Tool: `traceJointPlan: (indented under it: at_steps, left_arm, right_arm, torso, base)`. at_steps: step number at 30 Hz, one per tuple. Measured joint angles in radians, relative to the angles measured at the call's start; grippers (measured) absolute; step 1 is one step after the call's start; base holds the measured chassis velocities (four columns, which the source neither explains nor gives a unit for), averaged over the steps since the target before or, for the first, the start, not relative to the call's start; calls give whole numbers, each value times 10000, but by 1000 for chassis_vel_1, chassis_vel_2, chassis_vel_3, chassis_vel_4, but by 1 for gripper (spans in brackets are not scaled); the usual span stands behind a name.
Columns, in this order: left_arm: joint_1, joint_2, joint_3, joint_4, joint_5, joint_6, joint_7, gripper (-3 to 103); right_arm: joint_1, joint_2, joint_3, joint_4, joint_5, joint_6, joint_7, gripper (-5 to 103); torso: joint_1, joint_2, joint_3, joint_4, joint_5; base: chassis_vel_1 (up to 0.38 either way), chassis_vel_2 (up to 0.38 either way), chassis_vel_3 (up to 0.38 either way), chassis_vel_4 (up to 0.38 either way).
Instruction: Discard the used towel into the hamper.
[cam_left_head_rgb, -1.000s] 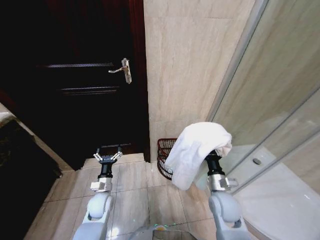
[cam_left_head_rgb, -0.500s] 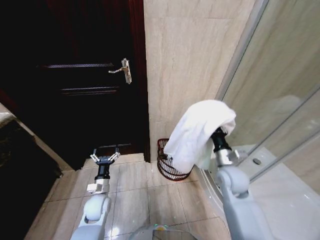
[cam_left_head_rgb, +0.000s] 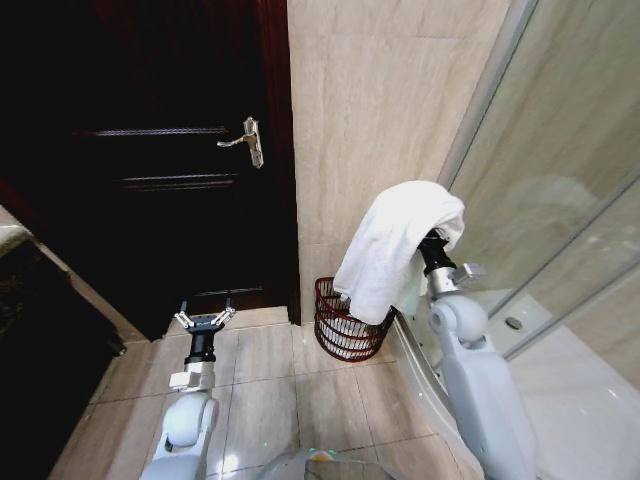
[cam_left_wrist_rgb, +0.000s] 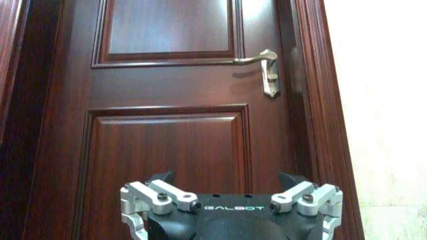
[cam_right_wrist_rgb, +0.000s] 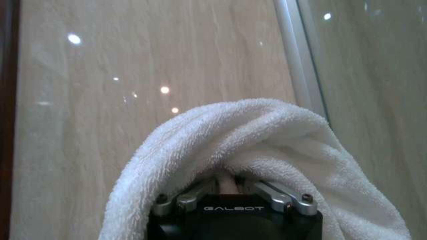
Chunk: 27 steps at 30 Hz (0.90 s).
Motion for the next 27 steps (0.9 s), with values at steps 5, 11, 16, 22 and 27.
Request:
traceJointPlan:
  at_steps: [5, 11, 16, 22, 27]
  left_arm:
    - [-33, 6, 74, -3, 101, -4, -2, 100]
    - [-15, 2, 320, 49, 214, -36, -77, 100]
    - [-10, 14, 510, 125, 344, -129, -227, 100]
    - [18, 51, 597, 116, 385, -155, -232, 100]
    - [6, 51, 678, 117, 405, -162, -232, 100]
  right_arm:
    - [406, 266, 2, -928, -110, 267, -157, 6]
    - [453, 377, 60, -1655, -271, 521, -315, 6]
    - [399, 605, 80, -2271, -463, 708, -445, 6]
    - [331, 903, -74, -2744, -656, 779, -499, 6]
    - [255, 1134, -302, -2750, -659, 759, -368, 6]
  torso:
    - [1, 6, 1, 0, -1]
    - [3, 10, 3, -1, -2]
    - [4, 13, 5, -2, -2]
    - [5, 14, 6, -2, -2]
    - [5, 16, 6, 0, -3]
  base:
    - [0, 0, 0, 0]
    - [0, 0, 0, 0]
    - [0, 0, 0, 0]
    - [0, 0, 0, 0]
    - [0, 0, 0, 0]
